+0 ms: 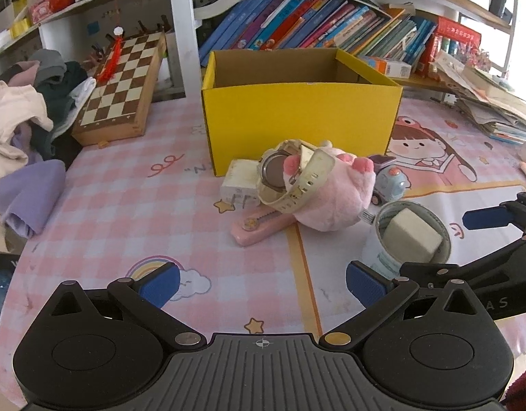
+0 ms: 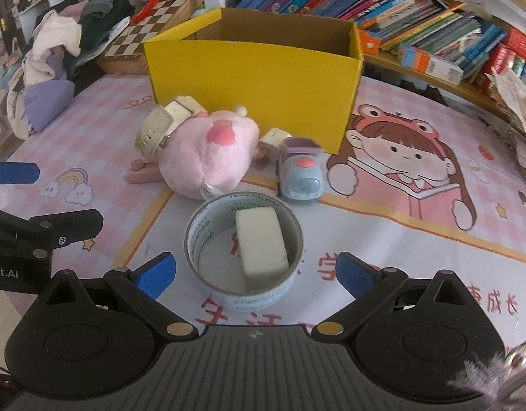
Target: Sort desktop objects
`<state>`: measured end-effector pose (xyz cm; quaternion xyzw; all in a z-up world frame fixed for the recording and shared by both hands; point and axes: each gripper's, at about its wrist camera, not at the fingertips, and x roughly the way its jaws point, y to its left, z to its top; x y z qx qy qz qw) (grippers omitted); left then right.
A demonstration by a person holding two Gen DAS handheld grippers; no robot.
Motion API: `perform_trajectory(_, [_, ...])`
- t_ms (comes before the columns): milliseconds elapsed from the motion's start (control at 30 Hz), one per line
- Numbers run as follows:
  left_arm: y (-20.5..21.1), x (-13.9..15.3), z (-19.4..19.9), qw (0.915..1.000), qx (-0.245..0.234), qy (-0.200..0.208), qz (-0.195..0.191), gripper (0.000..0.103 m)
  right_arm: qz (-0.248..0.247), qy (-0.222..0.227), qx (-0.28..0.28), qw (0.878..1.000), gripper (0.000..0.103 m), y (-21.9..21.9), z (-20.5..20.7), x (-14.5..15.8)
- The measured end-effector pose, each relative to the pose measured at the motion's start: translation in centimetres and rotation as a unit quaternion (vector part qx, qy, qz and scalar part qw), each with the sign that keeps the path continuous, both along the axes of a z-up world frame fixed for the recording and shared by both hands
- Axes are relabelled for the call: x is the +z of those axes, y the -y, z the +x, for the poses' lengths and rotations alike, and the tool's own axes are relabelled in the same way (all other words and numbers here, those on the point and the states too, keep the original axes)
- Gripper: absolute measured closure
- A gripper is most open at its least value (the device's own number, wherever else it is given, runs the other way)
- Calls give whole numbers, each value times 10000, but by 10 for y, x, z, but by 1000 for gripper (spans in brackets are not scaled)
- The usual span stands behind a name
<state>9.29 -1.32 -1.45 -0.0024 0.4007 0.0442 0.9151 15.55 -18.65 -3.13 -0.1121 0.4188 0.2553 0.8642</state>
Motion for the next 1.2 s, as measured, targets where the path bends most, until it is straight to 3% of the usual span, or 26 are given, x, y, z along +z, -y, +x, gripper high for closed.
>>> perform_trajectory(367, [-2, 1, 4, 9993, 330, -92, 119, 0, -140, -272, 452, 9985, 3, -18, 19, -14])
perform_trajectory(433, [0, 1, 4, 9993, 345, -94, 143, 0, -175, -238, 456, 9985, 21, -18, 20, -15])
perform_trajectory(500, [1, 2, 5, 9992, 352, -79, 159, 0, -79, -254, 441, 9987, 21, -15, 22, -13])
perform_trajectory(867, [13, 9, 21, 9995, 177, 210, 132, 2, 457, 373, 285, 9979, 21, 15, 19, 21])
perform_trajectory(1067, [25, 9, 33, 9991, -20, 304, 286, 10, 615, 519, 240, 9965, 21, 32, 20, 30])
perform_trajectory(1200, [30, 7, 45, 9983, -67, 358, 459, 30, 622, 528, 181, 9965, 21, 42, 24, 30])
